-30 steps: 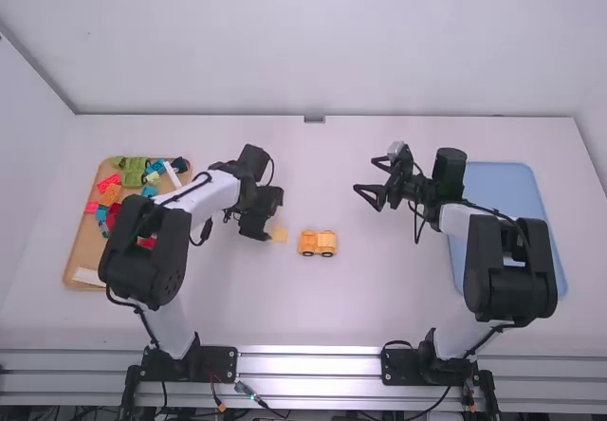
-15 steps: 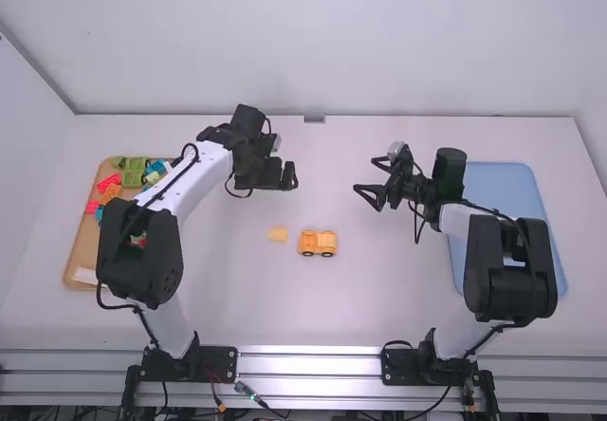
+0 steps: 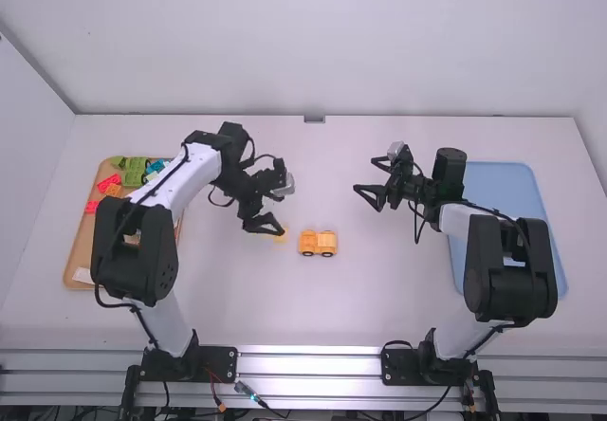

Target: Assemble lego blocks to make yellow taxi

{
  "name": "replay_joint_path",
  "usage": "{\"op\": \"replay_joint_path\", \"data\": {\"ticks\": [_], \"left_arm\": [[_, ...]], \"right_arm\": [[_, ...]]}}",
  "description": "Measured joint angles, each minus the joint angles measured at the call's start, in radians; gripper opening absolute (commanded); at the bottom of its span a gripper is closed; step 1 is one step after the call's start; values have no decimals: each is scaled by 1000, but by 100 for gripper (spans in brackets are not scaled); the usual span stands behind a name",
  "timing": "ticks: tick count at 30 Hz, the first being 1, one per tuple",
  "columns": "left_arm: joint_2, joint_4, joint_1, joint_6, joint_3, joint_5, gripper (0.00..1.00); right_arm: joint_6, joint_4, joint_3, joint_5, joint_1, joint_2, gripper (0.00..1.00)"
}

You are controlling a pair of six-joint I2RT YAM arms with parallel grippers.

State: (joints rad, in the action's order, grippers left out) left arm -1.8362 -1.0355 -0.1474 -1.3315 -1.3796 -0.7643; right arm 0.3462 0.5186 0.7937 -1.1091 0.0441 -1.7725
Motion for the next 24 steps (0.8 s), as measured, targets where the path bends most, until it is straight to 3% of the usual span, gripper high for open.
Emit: {"op": "replay_joint_path", "data": {"ticks": [3,7,11,15,24], "left_arm": [[0,1,42,-201,43,-87,99],[0,171,101,-353,168,-197,99],[0,384,118,-305,262,-248,99],[0,624,114,-175,360,-277,99],[-4,755,114,-69,466,-253,99]], "right_arm": [[65,-48,0,-44,0,0,99],[259,-215,0,-141,0,0,99],[439,-378,-2,-177,-9,0,99],[658,-529,-4,-158,-82,0,99],[740,-548,-4,27,-231,0,99]]}}
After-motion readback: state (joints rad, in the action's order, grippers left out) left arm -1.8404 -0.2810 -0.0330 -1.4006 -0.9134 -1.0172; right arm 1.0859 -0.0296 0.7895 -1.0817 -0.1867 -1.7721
